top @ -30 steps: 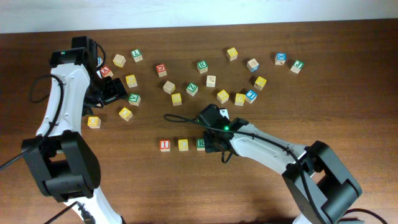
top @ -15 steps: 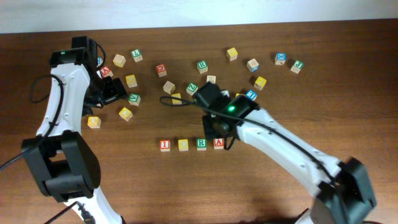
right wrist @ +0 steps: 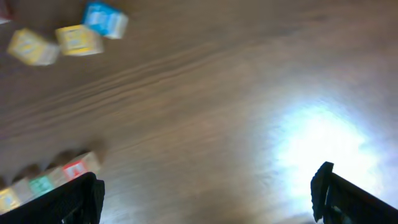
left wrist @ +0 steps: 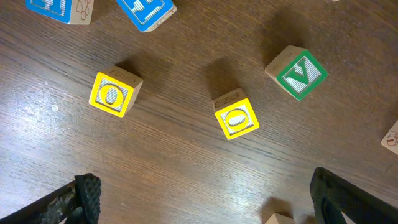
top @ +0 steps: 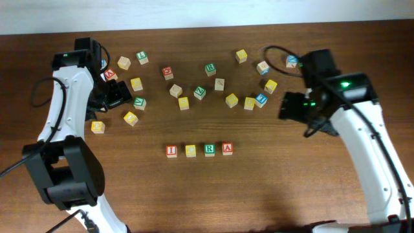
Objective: Spell out ICRA
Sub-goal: 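Open the right gripper and lift it away to the right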
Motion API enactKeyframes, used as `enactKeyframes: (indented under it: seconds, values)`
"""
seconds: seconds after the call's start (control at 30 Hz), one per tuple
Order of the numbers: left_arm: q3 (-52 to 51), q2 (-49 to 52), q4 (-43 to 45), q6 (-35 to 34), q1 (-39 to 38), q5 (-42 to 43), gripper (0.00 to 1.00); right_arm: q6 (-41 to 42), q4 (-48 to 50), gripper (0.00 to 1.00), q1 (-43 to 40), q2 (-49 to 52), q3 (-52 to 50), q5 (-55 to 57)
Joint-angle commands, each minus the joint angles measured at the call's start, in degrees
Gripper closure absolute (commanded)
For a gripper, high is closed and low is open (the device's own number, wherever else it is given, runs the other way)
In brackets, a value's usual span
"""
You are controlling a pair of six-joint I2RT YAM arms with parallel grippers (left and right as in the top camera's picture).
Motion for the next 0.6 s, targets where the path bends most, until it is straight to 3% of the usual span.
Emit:
enactKeyframes:
  seconds: [0.0,0.47,0.57]
  values:
    - [0.0,0.4,0.1,-0.8,0.2,-0.4,0.01,0.2,-2.1,0.02,-3.5,-0.4,-0.7,0.3]
    - [0.0,0.4,0.1,-0.8,0.2,-0.4,0.01,0.2,-1.5,0.02,-4.0,-0.4,-0.7,2.8]
    - [0.0,0.4,1.8,-0.8,0.2,-0.4,0.01,-4.4,-2.1,0.02,-4.0,0.9,-0.8,2.4]
